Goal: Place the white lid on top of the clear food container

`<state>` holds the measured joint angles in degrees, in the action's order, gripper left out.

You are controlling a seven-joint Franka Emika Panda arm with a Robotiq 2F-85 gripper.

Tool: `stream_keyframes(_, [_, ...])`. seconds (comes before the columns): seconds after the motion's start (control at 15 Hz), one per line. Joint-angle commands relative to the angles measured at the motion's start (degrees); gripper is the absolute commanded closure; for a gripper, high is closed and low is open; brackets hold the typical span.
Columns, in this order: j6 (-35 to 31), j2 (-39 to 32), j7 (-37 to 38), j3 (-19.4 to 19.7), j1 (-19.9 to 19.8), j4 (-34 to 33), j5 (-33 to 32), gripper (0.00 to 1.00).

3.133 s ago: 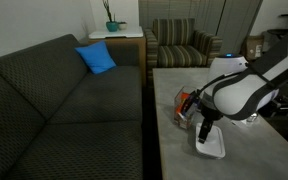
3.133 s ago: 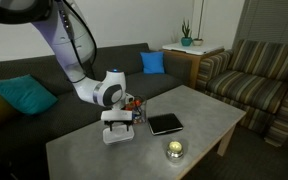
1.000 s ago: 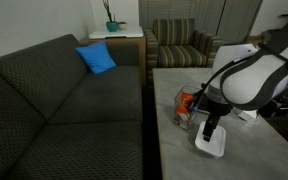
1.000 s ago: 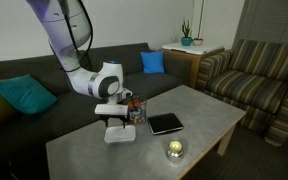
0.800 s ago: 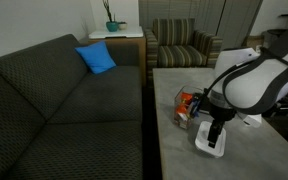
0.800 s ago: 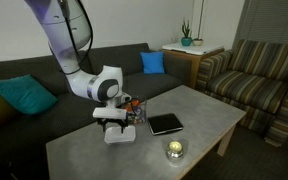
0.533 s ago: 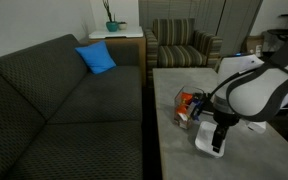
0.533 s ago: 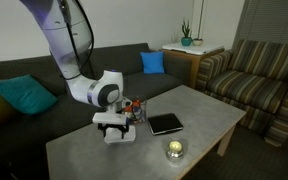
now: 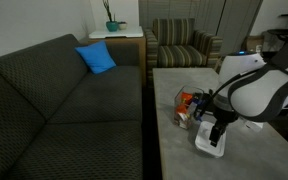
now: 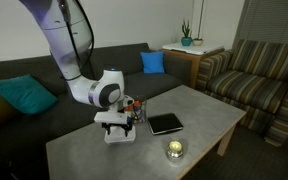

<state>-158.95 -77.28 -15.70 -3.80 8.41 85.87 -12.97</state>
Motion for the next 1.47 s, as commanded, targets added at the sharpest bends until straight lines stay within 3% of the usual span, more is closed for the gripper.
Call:
stream_keyframes(0.0, [-3.2, -1.3, 0.8, -0.1, -0.2, -1.0, -0.2, 0.00])
stream_keyframes(0.47, [-3.5, -5.0, 0.1, -1.2, -0.7, -5.8, 0.1, 0.00])
stream_keyframes(0.53, [-3.4, -5.5, 0.2, -1.2, -0.7, -6.3, 0.2, 0.07])
stream_keyframes(0.6, [-3.4, -5.9, 0.2, -1.2, -0.7, -6.8, 0.2, 0.27])
stream_keyframes(0.8, [-3.5, -5.9, 0.3, -1.2, -0.7, -7.5, 0.3, 0.38])
stream_keyframes(1.13, [-3.0, -3.5, 1.8, -1.1, -0.8, -5.5, 0.9, 0.71])
stream_keyframes(1.4, [-3.3, 0.7, 3.9, -0.7, -1.0, -0.5, 1.0, 0.71])
